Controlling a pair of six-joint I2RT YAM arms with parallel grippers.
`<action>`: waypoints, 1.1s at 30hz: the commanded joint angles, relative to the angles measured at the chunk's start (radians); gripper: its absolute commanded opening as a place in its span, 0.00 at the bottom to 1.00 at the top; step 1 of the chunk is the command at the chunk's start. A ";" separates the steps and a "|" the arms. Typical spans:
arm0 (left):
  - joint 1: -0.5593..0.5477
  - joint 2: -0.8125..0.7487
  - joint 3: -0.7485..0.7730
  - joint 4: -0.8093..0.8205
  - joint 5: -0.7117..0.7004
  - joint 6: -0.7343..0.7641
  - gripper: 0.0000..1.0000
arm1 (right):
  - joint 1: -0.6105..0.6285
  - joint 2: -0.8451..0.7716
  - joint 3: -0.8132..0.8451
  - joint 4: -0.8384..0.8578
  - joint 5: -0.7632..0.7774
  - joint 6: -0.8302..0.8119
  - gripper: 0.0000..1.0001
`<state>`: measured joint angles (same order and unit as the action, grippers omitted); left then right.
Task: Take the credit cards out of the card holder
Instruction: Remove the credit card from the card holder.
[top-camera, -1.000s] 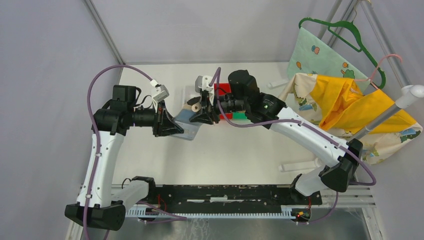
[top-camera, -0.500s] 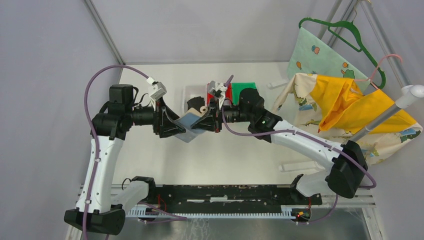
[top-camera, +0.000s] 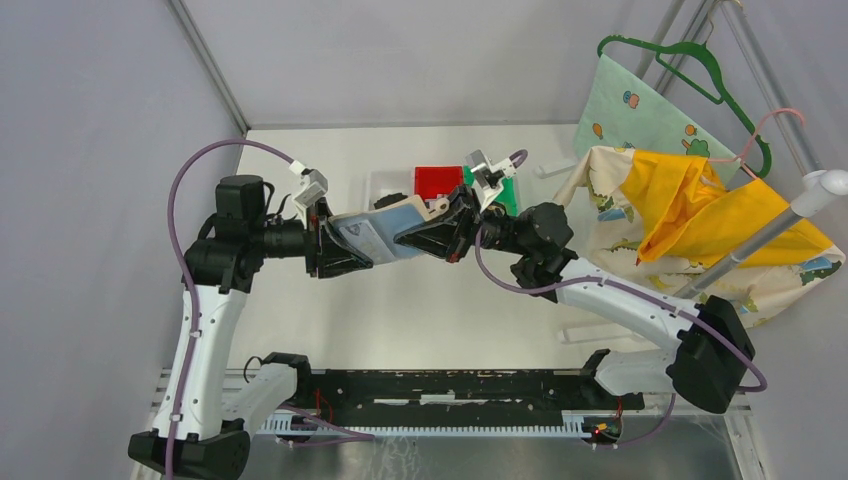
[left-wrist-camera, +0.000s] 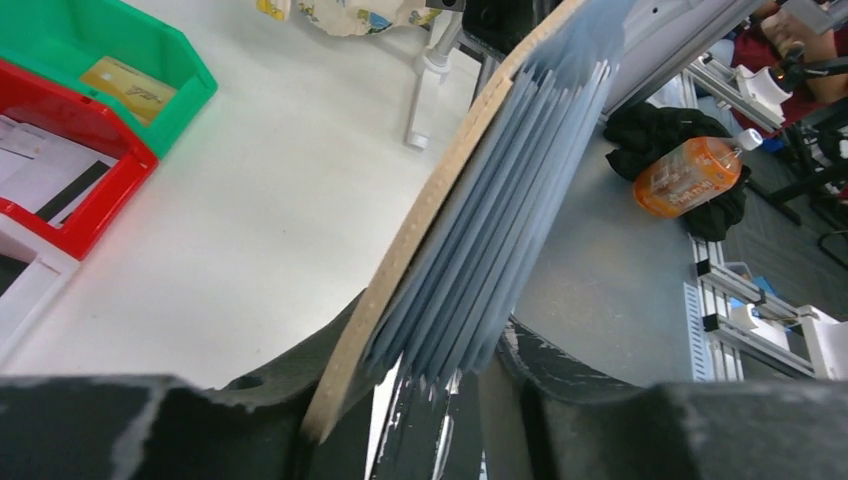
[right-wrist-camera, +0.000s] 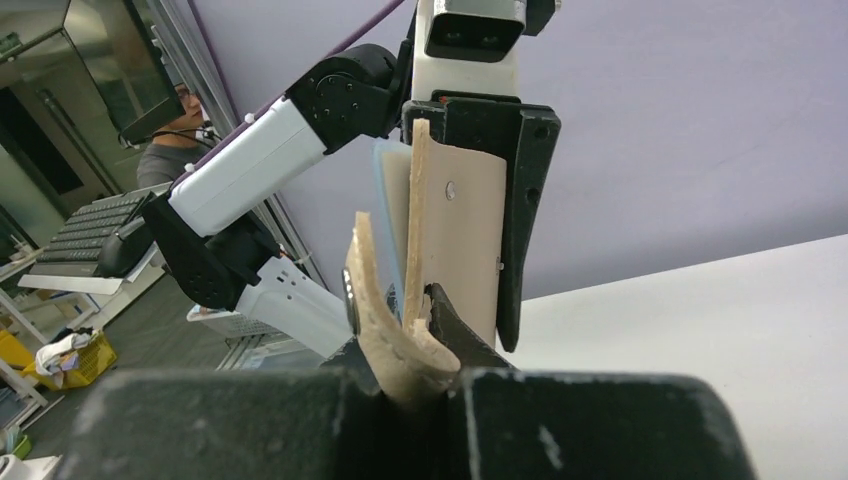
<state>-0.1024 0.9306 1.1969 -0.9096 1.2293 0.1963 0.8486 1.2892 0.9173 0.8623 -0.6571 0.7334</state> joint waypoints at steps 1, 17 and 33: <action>0.000 0.001 0.011 0.049 0.066 -0.070 0.42 | -0.003 -0.045 -0.025 0.194 0.058 0.070 0.00; 0.001 -0.017 0.027 0.166 0.153 -0.255 0.40 | 0.005 0.023 -0.135 0.444 0.163 0.234 0.00; 0.000 -0.029 -0.044 0.389 0.127 -0.434 0.48 | 0.050 0.022 -0.183 0.455 0.215 0.193 0.00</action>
<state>-0.1024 0.9199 1.1595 -0.6437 1.3361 -0.1406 0.8852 1.3197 0.7456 1.2221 -0.4629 0.9344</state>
